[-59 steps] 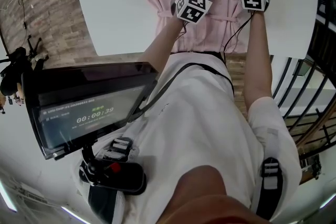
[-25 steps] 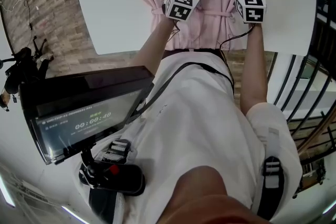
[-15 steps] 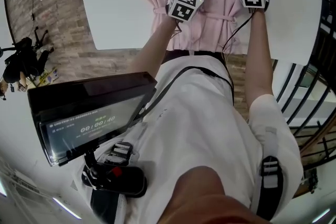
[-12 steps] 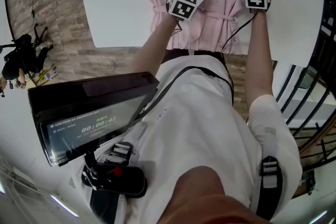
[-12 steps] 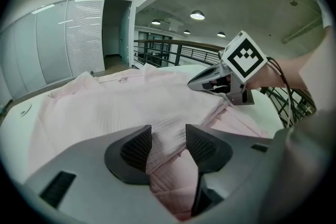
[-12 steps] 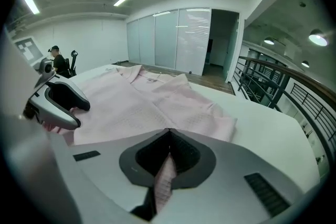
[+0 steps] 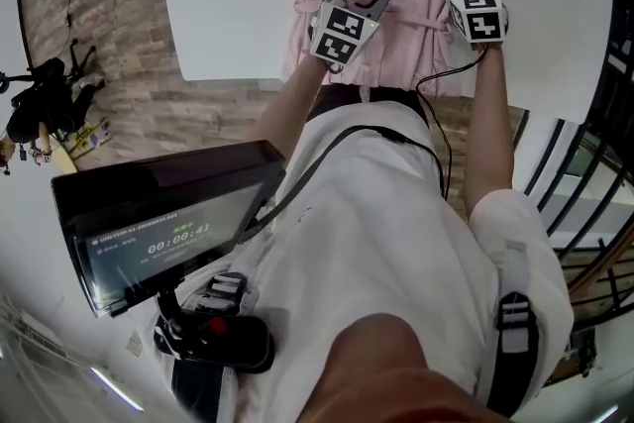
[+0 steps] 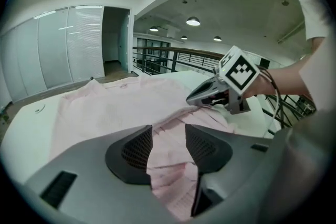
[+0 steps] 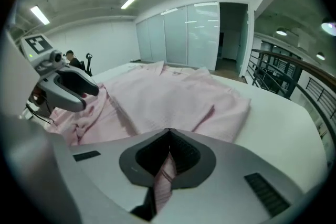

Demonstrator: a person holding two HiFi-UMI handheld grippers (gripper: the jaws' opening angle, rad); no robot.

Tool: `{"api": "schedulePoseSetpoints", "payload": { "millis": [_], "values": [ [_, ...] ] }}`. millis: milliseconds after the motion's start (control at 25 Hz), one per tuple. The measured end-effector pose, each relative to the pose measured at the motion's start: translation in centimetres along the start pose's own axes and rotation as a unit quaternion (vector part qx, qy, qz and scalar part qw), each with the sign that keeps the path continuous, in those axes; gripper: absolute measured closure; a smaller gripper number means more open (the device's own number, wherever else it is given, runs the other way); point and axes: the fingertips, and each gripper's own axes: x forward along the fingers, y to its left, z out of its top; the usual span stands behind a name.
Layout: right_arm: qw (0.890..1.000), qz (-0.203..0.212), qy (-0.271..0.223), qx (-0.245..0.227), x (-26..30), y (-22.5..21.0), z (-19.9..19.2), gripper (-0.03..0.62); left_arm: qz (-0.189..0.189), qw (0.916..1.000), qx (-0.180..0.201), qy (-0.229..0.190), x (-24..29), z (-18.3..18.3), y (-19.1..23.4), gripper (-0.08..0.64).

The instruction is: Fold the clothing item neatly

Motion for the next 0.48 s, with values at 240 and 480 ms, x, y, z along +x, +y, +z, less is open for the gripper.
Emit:
{"api": "schedulePoseSetpoints", "payload": {
  "millis": [240, 480],
  "values": [
    [0.999, -0.025, -0.031, -0.014, -0.8, -1.8, 1.8, 0.588, -0.049, 0.9985, 0.019, 0.014, 0.1, -1.8, -4.7, 0.381],
    [0.992, -0.012, -0.111, 0.064, -6.7, -0.7, 2.4, 0.588, -0.083, 0.9959, 0.036, -0.003, 0.8, -0.3, -8.0, 0.478]
  ]
}}
